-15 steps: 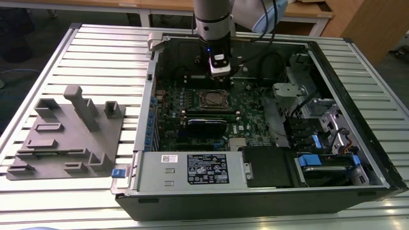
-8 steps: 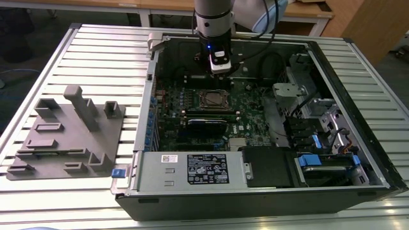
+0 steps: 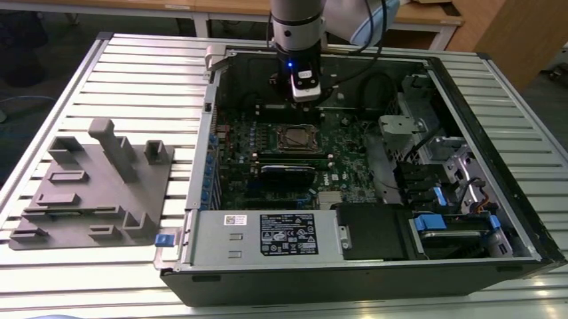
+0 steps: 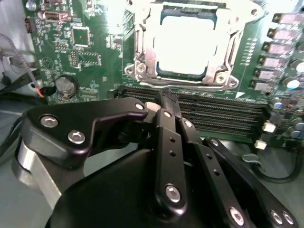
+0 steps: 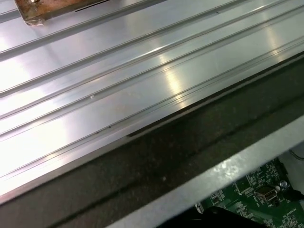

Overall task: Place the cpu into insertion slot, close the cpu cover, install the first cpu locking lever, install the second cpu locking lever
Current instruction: 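Install the first cpu locking lever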

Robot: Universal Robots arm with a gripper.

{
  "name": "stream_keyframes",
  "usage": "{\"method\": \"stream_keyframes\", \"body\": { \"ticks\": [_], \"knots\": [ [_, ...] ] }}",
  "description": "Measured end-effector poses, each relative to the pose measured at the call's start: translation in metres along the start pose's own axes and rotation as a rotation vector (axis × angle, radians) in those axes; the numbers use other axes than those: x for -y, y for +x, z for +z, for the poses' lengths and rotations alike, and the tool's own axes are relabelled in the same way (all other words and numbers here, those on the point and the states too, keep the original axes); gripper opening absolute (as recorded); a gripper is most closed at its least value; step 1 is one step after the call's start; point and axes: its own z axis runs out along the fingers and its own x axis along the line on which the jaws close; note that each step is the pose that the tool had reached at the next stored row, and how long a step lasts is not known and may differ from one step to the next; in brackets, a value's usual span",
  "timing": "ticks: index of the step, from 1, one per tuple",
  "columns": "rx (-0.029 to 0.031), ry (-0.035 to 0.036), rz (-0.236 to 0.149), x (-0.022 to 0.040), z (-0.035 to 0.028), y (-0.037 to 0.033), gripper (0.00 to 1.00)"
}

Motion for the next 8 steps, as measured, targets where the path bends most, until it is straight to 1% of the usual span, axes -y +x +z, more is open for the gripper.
{"method": "stream_keyframes", "body": {
  "ticks": [1, 2, 4, 5, 6, 8],
  "knots": [
    [-0.0017, 0.0143, -0.002, 0.0, 0.0, 0.0, 0.11],
    [-0.0039, 0.0231, -0.003, 0.0, 0.0, 0.0, 0.11],
    [-0.0097, 0.0344, -0.004, 0.0, 0.0001, -0.0001, 0.11],
    [-0.011, 0.0386, -0.005, 0.0001, 0.0001, 0.0, 0.11],
    [-0.0113, 0.04, -0.005, 0.0001, 0.0, 0.0, 0.11],
    [-0.0112, 0.0404, -0.005, 0.0001, 0.0, -0.0001, 0.11]
  ]
}}
